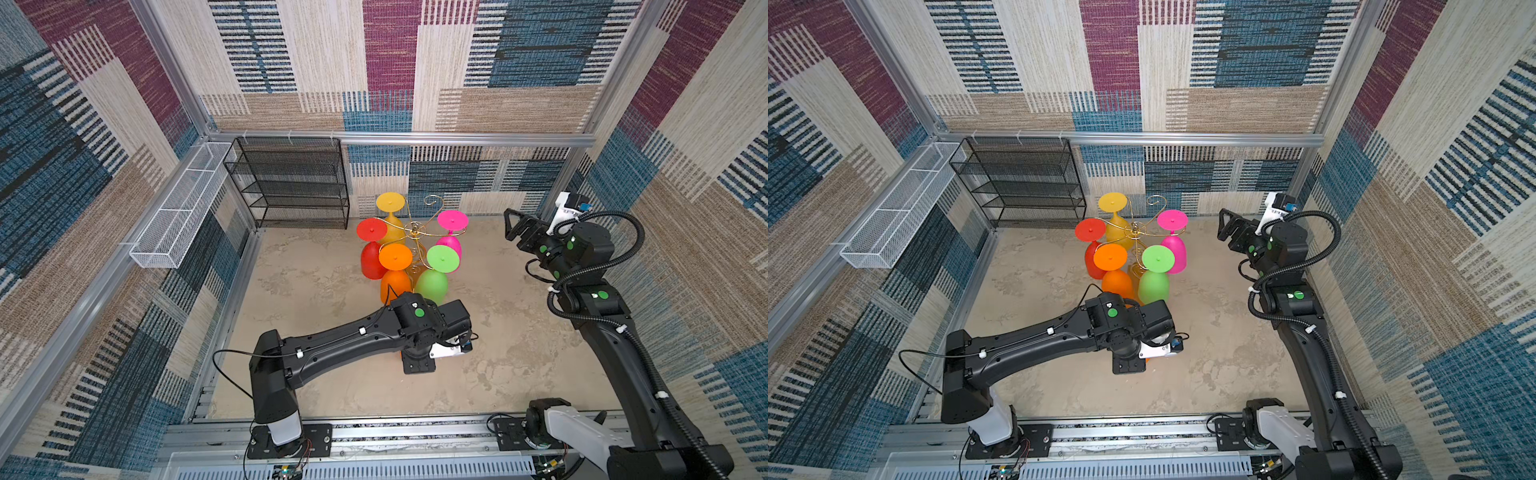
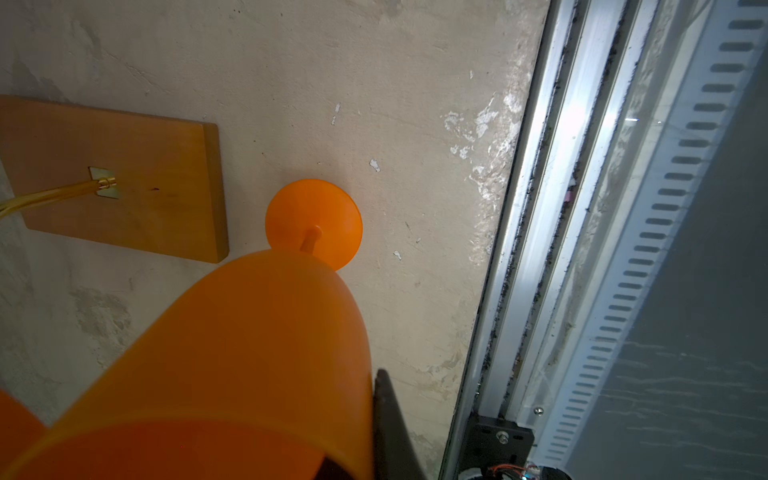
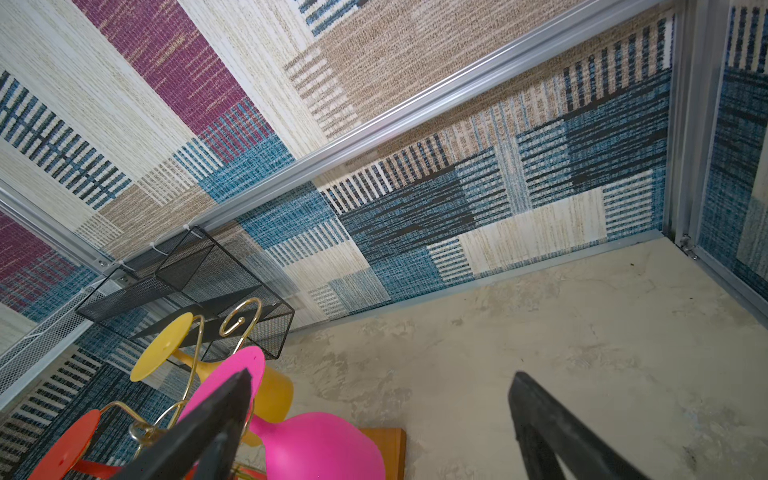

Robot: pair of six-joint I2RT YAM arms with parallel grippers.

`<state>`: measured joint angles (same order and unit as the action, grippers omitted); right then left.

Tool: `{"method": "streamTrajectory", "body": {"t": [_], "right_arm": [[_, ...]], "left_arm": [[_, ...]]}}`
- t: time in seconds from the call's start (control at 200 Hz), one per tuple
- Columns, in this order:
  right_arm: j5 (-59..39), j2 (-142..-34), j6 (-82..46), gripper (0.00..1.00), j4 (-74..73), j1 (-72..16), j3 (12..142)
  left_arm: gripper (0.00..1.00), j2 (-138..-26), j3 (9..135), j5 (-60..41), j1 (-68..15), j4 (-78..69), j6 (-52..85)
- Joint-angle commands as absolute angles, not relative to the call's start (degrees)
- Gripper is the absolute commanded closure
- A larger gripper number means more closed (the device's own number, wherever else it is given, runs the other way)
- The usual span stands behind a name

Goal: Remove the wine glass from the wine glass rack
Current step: 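Carry the orange glass toward the robot and down with the left gripper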

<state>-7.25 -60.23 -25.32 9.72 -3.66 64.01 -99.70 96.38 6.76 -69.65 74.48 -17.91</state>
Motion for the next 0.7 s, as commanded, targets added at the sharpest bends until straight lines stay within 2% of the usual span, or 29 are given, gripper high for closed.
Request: {"method": "streamTrajectory", "body": {"t": [0.0,0.526,0.696], "right_arm": [[-8.09,-59.7,-25.4,0.03,8.0,-3.51,63.67],[-8.78,-59.09,-25.05,0.03,7.86,-3.27,62.6],[-9.23,-58.8,-25.05,0.03,7.73,-3.25,62.4]], "left_arm": [[1.0,-100.18,95.74,4.45,-69.61,75.5,-18.16],[1.0,-104.33,96.07,3.69,-68.87,77.34,-17.76],[0.85,-104.07,96.15,3.78,-68.78,77.35,-17.41]]}}
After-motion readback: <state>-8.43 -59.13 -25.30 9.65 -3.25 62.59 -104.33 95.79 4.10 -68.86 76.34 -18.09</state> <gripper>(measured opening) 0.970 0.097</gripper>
